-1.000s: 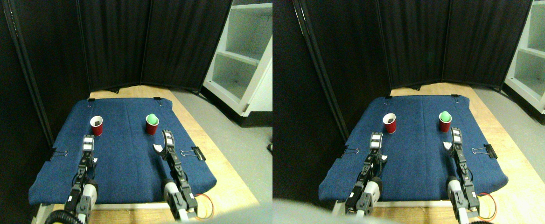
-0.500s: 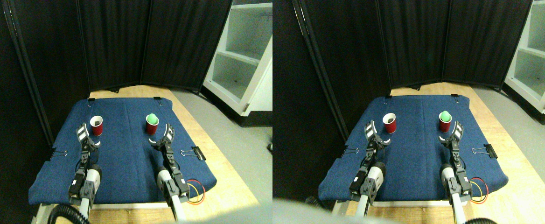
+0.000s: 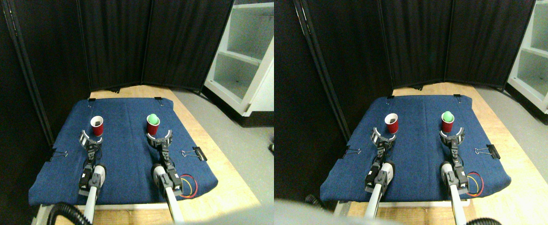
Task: Pour (bimanual)
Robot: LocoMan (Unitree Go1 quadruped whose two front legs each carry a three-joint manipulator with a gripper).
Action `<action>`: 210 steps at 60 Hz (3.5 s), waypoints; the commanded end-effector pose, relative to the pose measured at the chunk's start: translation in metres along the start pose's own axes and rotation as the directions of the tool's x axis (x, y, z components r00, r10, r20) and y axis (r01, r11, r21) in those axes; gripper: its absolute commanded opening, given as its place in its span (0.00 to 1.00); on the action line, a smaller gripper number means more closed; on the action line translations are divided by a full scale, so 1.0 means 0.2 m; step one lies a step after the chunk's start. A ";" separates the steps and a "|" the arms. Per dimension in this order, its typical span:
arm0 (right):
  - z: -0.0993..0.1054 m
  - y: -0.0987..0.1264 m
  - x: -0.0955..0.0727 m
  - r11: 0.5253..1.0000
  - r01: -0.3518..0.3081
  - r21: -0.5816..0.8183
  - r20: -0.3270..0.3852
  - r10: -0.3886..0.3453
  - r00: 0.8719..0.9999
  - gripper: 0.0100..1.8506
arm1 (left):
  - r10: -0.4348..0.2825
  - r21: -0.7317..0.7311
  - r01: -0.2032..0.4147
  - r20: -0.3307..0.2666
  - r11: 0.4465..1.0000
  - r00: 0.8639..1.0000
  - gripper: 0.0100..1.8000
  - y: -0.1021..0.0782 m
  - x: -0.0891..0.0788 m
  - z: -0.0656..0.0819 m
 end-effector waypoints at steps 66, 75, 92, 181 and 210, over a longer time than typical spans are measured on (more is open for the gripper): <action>-0.12 -0.01 0.19 0.962 0.088 0.260 -0.121 -0.058 0.991 0.52 | 0.039 -0.286 -0.050 -0.043 0.957 0.998 0.57 -0.02 0.19 -0.12; -0.12 -0.02 0.22 0.963 0.087 0.255 -0.115 -0.059 0.992 0.52 | 0.034 -0.297 -0.050 -0.059 0.954 0.998 0.56 -0.02 0.23 -0.14; -0.12 -0.03 0.24 0.960 0.097 0.263 -0.109 -0.070 0.992 0.56 | 0.035 -0.312 -0.047 -0.043 0.949 0.998 0.54 -0.02 0.28 -0.16; -0.05 -0.08 0.37 0.950 0.136 0.280 -0.073 -0.120 0.990 0.61 | 0.059 -0.320 -0.062 -0.019 0.946 0.998 0.56 0.03 0.35 -0.18; -0.06 -0.10 0.39 0.957 0.125 0.263 -0.056 -0.114 0.992 0.38 | 0.089 -0.345 -0.052 0.094 0.937 0.992 0.26 0.05 0.40 -0.20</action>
